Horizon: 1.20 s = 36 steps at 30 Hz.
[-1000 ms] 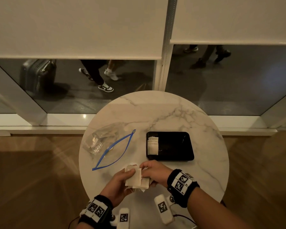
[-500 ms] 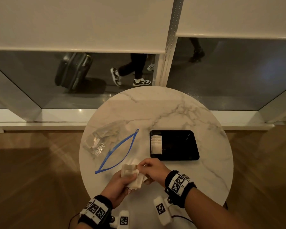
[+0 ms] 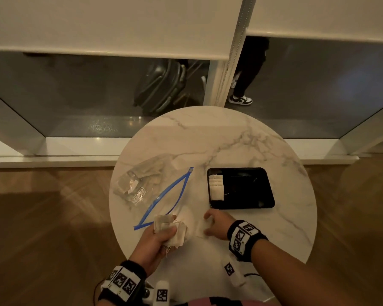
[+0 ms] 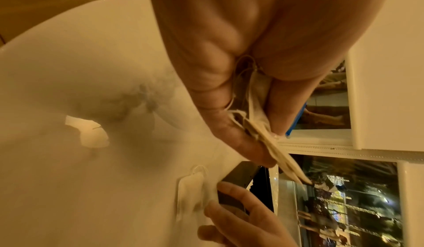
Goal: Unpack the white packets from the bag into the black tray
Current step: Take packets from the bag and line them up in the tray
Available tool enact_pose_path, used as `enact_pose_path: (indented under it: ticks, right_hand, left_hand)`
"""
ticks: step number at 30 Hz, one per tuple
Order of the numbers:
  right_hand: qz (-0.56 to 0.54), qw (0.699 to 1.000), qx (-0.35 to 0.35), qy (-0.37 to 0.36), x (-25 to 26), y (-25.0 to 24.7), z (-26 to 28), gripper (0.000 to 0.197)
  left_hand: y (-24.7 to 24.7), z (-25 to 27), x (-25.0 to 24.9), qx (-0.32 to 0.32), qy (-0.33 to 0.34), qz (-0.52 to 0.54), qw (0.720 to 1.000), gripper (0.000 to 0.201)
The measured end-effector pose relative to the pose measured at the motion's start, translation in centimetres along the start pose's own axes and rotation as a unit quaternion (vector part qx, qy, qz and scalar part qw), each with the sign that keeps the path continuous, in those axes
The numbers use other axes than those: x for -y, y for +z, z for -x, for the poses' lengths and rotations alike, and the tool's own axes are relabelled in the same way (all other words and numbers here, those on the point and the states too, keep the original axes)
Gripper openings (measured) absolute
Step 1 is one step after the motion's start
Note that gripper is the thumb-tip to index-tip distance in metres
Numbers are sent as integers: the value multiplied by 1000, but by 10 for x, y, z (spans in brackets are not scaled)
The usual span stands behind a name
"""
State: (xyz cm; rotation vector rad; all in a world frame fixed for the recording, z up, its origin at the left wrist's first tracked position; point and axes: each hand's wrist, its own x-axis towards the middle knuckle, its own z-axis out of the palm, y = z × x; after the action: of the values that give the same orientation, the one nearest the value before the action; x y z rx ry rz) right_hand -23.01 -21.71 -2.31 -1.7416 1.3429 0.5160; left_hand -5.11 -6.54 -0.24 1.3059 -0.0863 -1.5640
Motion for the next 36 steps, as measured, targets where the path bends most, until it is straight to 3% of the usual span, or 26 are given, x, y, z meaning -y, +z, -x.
enact_pose_path:
  ticks: [2,6,16,20,24,28,36]
  right_hand:
    - [40,999,-14,-13,0,7,-2,56]
    - [127,991,-35,-29,-3,20,-7,60]
    - [110,991,-78,-23,-15,24,-6,33]
    - [28,996,-80,-27,-25,23,-4,29]
    - [-83,992,-82,-47,-36,20,-3,40]
    - [-233,967,-75,-70,-46,4,10,25]
    - [-343,924,-93,-139,-62,-49,24,9]
  left_hand:
    - [-4,0,0,7,-2,-5,1000,36]
    - [-9,1,0,24,0,-16,1000,37]
    - [2,-1,0,26,6,-29,999,36]
    - [9,-1,7,30,-5,-33,999,36]
    - [18,-2,11,16,-5,-43,999,35]
    - [31,-1,14,-4,-1,-42,999,32]
    - [59,4,19,-28,9,-18,999,33]
